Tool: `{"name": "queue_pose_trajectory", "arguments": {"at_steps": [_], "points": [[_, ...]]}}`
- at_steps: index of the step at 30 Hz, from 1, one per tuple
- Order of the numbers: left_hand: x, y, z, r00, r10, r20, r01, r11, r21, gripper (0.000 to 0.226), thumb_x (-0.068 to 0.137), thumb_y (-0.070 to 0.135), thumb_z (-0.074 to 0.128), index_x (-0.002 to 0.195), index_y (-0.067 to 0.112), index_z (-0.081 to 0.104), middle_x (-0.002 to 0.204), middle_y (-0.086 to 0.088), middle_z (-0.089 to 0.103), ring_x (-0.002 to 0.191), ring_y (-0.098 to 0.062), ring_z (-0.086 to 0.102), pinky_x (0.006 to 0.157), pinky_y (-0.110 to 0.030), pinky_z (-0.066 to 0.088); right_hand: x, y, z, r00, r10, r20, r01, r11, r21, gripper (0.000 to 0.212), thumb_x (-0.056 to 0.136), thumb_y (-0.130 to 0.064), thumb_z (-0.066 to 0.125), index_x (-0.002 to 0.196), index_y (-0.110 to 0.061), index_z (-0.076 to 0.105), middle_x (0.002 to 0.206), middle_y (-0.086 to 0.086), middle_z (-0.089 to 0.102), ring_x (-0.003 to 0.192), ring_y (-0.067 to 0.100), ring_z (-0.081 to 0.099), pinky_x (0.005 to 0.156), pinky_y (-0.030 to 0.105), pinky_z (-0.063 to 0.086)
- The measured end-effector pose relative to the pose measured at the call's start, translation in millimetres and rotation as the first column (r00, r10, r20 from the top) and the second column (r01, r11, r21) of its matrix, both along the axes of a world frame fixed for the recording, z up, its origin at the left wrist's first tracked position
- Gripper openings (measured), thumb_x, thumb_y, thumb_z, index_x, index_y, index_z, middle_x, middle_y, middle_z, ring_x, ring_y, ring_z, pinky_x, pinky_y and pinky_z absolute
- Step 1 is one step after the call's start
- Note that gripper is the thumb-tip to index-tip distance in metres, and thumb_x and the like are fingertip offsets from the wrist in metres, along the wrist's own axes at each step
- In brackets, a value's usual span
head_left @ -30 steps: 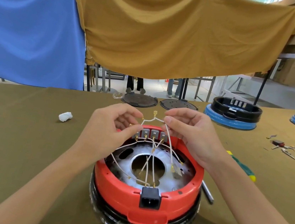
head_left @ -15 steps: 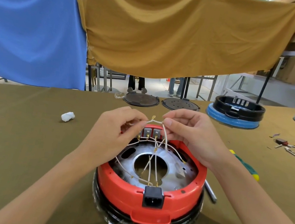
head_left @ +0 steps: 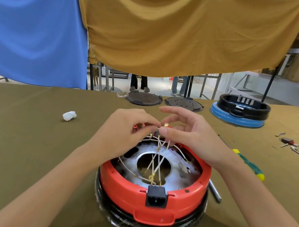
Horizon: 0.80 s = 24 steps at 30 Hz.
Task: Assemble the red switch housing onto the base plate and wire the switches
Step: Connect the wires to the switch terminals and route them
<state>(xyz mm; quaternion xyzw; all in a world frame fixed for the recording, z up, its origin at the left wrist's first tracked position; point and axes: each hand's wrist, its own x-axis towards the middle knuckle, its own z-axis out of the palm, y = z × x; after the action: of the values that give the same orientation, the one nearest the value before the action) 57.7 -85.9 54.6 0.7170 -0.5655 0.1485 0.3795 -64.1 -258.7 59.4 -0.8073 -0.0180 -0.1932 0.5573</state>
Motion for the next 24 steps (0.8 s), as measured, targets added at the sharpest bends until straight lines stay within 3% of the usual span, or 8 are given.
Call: {"name": "queue_pose_trajectory", "arguments": {"at_steps": [3, 7, 10, 16, 18, 21, 24], "points": [[0, 0, -2, 0.996, -0.057, -0.062, 0.058, 0.998, 0.005, 0.017, 0.090, 0.020, 0.070, 0.106, 0.026, 0.072, 0.091, 0.017, 0.071, 0.084, 0.000, 0.065, 0.070, -0.008, 0.043, 0, 0, 1, 1.000, -0.012, 0.005, 0.013, 1.000, -0.026, 0.030, 0.084, -0.010, 0.077, 0.113, -0.012, 0.071, 0.092, 0.006, 0.071, 0.065, 0.020, 0.062, 0.064, 0.026, 0.054], [8, 7, -1, 0.980, -0.019, -0.197, 0.011, 0.999, -0.039, 0.017, 0.088, 0.018, 0.073, 0.101, 0.027, 0.068, 0.094, 0.015, 0.070, 0.080, -0.007, 0.066, 0.069, -0.016, 0.050, 1, -6, -1, 0.995, -0.093, 0.031, 0.091, 0.994, 0.062, 0.012, 0.083, -0.008, 0.077, 0.095, -0.010, 0.076, 0.074, 0.001, 0.071, 0.055, 0.012, 0.061, 0.058, 0.018, 0.051], [12, 8, -1, 0.978, 0.019, -0.209, -0.021, 1.000, -0.007, 0.010, 0.086, 0.018, 0.075, 0.091, 0.026, 0.073, 0.088, 0.015, 0.071, 0.080, -0.005, 0.066, 0.072, -0.020, 0.053, 4, -9, -2, 0.998, -0.067, 0.008, 0.066, 0.992, 0.105, 0.013, 0.083, -0.007, 0.076, 0.095, -0.011, 0.077, 0.074, 0.002, 0.069, 0.059, 0.012, 0.063, 0.060, 0.019, 0.053], [16, 7, -4, 0.964, 0.028, -0.263, -0.033, 0.999, -0.014, 0.011, 0.085, 0.022, 0.077, 0.094, 0.027, 0.074, 0.082, 0.014, 0.072, 0.078, -0.002, 0.066, 0.072, -0.016, 0.051, 12, -9, 2, 0.993, 0.089, -0.080, -0.071, 0.975, 0.209, 0.027, 0.080, -0.001, 0.075, 0.106, -0.006, 0.074, 0.079, 0.007, 0.069, 0.064, 0.014, 0.065, 0.061, 0.020, 0.054], [18, 7, -5, 0.961, 0.020, -0.277, -0.029, 0.999, -0.026, 0.008, 0.083, 0.022, 0.078, 0.090, 0.026, 0.076, 0.079, 0.014, 0.073, 0.076, -0.001, 0.067, 0.071, -0.013, 0.051, 15, -8, 9, 0.989, 0.069, -0.128, -0.054, 0.992, 0.117, 0.026, 0.082, -0.003, 0.075, 0.107, -0.010, 0.074, 0.079, 0.008, 0.070, 0.067, 0.015, 0.067, 0.065, 0.020, 0.055], [19, 6, -7, 0.961, 0.022, -0.275, -0.033, 0.999, -0.035, 0.006, 0.083, 0.024, 0.079, 0.089, 0.023, 0.077, 0.077, 0.012, 0.074, 0.074, -0.001, 0.068, 0.069, -0.011, 0.050, 21, -3, 21, 0.982, -0.024, -0.190, -0.006, 0.988, -0.157, 0.018, 0.083, -0.015, 0.078, 0.100, -0.020, 0.077, 0.074, 0.003, 0.072, 0.066, 0.014, 0.069, 0.064, 0.017, 0.055], [23, 7, -9, 0.961, 0.052, -0.273, -0.070, 0.996, -0.057, 0.004, 0.083, 0.024, 0.079, 0.087, 0.023, 0.079, 0.076, 0.012, 0.074, 0.072, -0.002, 0.068, 0.068, -0.012, 0.050, 30, 5, 28, 0.986, -0.079, -0.147, 0.028, 0.946, -0.324, 0.005, 0.084, -0.021, 0.078, 0.089, -0.021, 0.079, 0.082, -0.005, 0.075, 0.059, 0.011, 0.070, 0.062, 0.018, 0.056]]}}
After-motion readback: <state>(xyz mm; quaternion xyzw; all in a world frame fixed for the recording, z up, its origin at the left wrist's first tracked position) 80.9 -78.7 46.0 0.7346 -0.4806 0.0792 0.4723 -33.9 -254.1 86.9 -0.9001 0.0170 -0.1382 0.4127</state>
